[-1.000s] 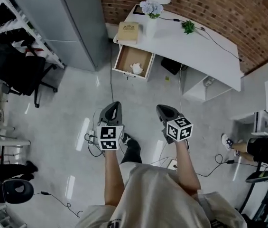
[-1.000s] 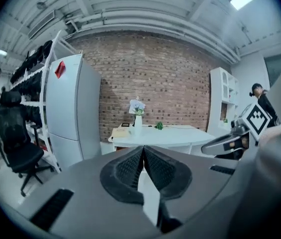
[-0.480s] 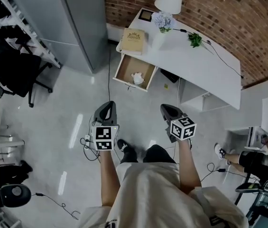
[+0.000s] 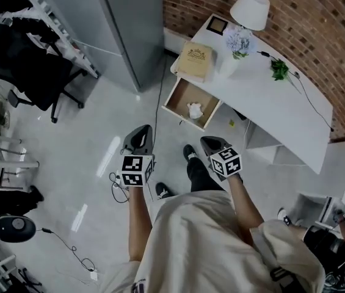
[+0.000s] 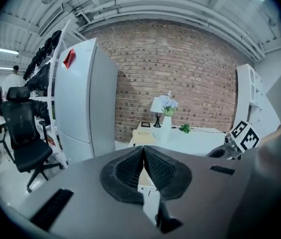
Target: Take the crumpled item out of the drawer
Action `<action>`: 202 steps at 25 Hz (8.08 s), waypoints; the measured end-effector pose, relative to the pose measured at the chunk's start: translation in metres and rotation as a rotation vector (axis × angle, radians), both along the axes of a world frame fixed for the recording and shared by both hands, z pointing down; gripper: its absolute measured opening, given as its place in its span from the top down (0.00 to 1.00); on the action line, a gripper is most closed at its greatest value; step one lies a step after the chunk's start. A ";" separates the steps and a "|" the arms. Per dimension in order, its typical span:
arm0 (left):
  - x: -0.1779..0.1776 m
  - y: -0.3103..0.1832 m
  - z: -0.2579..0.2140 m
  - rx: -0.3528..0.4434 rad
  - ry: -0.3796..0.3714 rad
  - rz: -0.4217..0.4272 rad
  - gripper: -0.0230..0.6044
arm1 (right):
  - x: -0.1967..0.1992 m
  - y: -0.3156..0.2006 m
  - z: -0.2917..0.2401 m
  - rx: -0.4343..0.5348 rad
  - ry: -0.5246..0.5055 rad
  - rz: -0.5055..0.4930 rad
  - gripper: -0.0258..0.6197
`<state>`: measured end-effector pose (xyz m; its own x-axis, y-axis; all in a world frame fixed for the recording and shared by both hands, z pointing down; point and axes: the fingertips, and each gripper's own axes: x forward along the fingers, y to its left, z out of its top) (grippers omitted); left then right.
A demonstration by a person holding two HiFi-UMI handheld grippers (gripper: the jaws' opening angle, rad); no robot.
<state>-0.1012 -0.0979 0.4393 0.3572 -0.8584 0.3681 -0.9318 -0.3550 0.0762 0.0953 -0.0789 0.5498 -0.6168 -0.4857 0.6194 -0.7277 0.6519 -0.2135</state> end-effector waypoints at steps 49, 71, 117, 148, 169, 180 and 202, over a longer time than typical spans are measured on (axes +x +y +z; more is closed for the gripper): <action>0.147 -0.146 0.332 -0.416 0.201 0.006 0.94 | 0.041 -0.264 0.317 -0.085 0.475 -0.169 0.93; 0.164 -0.182 0.394 -0.392 0.258 0.034 0.94 | 0.024 -0.290 0.379 0.018 0.705 -0.455 0.78; 0.159 -0.045 0.324 -0.341 0.117 0.314 0.94 | 0.029 -0.161 0.292 -0.009 0.695 -0.275 0.92; 0.169 0.028 0.145 -0.244 0.025 0.460 0.94 | 0.063 -0.044 0.077 0.017 0.360 0.251 0.92; 0.133 0.023 0.122 -0.230 -0.032 0.345 0.94 | 0.046 -0.025 0.036 0.068 0.191 0.356 0.92; 0.121 0.027 0.132 -0.248 0.000 0.305 0.94 | 0.031 -0.028 0.034 0.086 0.138 0.302 0.92; 0.144 0.008 0.123 -0.223 -0.037 0.350 0.94 | 0.064 -0.027 0.015 0.105 0.133 0.371 0.92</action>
<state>0.0424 -0.0902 0.5625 0.5964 -0.5856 0.5490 -0.7614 -0.6293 0.1559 0.1591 -0.1058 0.5649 -0.3054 -0.7251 0.6173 -0.9343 0.3532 -0.0475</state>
